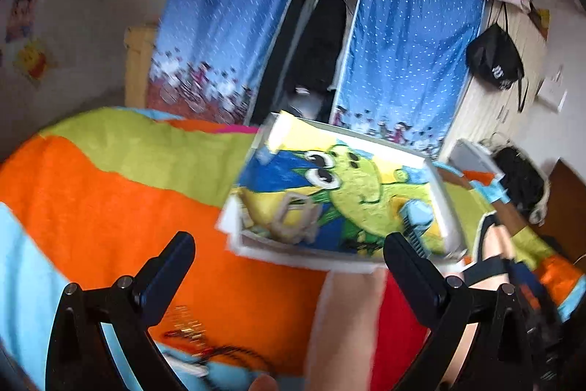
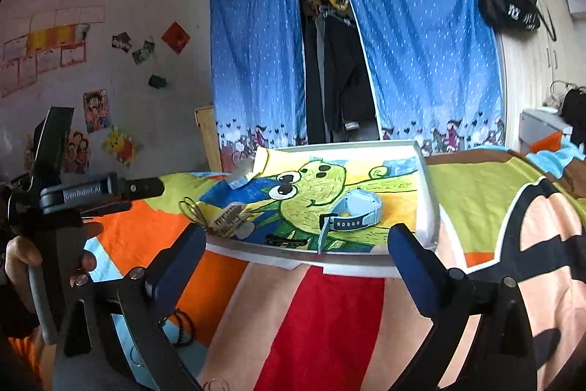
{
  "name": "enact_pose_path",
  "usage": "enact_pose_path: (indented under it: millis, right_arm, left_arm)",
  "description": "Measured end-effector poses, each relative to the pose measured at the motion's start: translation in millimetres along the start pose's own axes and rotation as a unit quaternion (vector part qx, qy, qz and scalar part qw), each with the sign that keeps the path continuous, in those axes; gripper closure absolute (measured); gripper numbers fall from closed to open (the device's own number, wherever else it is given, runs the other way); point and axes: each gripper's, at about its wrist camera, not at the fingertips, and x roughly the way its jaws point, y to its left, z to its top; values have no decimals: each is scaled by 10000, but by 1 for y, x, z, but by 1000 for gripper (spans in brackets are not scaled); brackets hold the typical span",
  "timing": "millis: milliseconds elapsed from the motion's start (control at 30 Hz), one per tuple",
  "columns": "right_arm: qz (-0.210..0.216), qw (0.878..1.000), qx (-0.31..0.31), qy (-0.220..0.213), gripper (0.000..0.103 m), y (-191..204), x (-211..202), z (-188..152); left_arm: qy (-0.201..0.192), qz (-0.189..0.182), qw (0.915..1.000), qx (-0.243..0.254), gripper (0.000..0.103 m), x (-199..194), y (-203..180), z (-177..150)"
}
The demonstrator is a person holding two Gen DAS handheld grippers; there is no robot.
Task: Organize jewelry
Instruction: 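Move both tools back toward the necklace and hoop earrings, then grasp the black bead necklace with the left tool while the right tool grasps the hoop earrings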
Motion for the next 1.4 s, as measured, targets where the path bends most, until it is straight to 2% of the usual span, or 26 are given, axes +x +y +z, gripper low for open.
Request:
enact_pose_path:
  millis: [133, 267, 533, 767, 933, 1200, 1267, 1333, 1400]
  right_arm:
    - [-53, 9999, -139, 6, 4, 13, -22, -17]
    - [85, 9995, -280, 128, 4, 26, -40, -44]
    - [325, 9951, -675, 645, 4, 42, -55, -100]
    - [650, 9852, -909, 1297, 4, 51, -49, -147]
    - [797, 9781, -992, 1648, 4, 48, -40, -164]
    - [1023, 9725, -1016, 1827, 5, 49, -23, -169]
    - [1087, 9713, -1013, 1857, 11, 50, -16, -169]
    - [1136, 9697, -1034, 1900, 19, 52, -7, -169]
    - [1183, 9684, -1050, 1929, 22, 54, 0, -168]
  left_arm:
    - [-71, 131, 9994, 300, 0, -26, 8, -26]
    - [1, 154, 9990, 414, 0, -49, 20, -56]
    - [611, 345, 9959, 576, 0, -73, 62, -128]
    - [1225, 352, 9894, 696, 0, -69, 92, -187]
    - [1413, 217, 9865, 803, 0, -56, 96, -200]
    - [1525, -222, 9828, 1016, 0, -38, 89, -203]
    - [1558, -337, 9813, 1081, 1, -33, 87, -199]
    - [1579, -438, 9796, 1167, 5, -27, 86, -195]
    - [1607, -559, 9778, 1222, 11, -21, 85, -189]
